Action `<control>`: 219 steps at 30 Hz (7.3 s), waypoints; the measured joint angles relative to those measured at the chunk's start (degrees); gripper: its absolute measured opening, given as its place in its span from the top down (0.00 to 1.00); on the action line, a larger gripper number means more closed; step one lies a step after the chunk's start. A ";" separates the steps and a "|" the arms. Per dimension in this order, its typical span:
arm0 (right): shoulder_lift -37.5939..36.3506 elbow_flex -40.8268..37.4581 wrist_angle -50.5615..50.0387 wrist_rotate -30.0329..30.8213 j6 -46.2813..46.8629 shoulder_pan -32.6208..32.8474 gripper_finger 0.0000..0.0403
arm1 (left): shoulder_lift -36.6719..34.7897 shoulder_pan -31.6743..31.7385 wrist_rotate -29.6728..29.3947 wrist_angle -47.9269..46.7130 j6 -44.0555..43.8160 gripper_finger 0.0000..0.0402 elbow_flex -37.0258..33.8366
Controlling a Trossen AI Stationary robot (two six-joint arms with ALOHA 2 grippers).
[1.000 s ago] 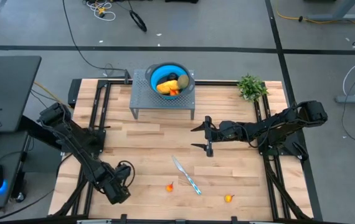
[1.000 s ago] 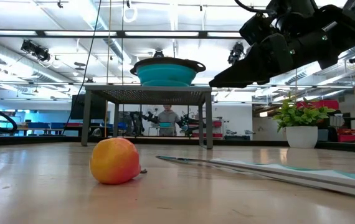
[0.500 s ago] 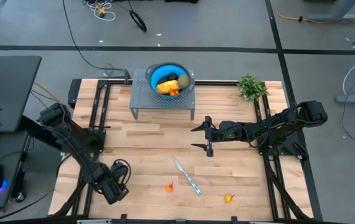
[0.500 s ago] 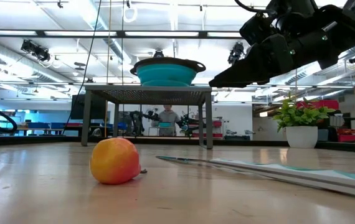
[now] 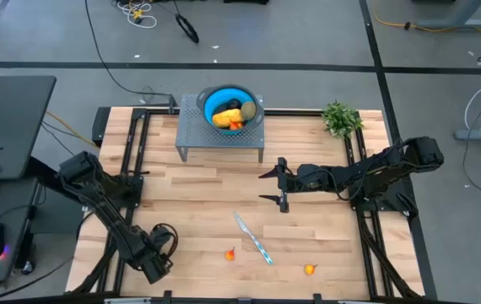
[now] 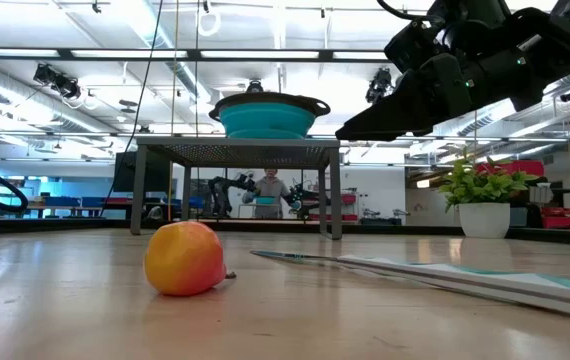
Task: Pick & Place Fruit
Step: Put the brown kiwi into the blue strainer bowl on the shelf, then put the orange pear into the blue strainer bowl on the shelf
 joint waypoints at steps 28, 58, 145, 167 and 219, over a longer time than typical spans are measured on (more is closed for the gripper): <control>0.00 0.00 0.04 0.12 0.00 0.00 0.22 | -1.58 1.90 1.28 3.77 5.75 0.36 -2.16; 0.00 0.00 -0.41 0.52 3.68 -0.44 0.22 | -24.17 31.07 -59.52 27.49 73.64 0.39 -2.05; 2.91 0.01 -4.29 8.07 14.91 4.57 0.22 | -21.70 46.68 -33.72 59.40 100.32 0.17 -2.01; 2.93 0.00 4.00 7.38 1.49 0.38 0.22 | -21.67 27.26 -59.84 63.06 85.17 0.17 -14.49; 2.93 0.00 1.29 8.07 4.48 -0.35 0.22 | -19.96 33.35 -40.33 76.20 85.23 0.17 -21.87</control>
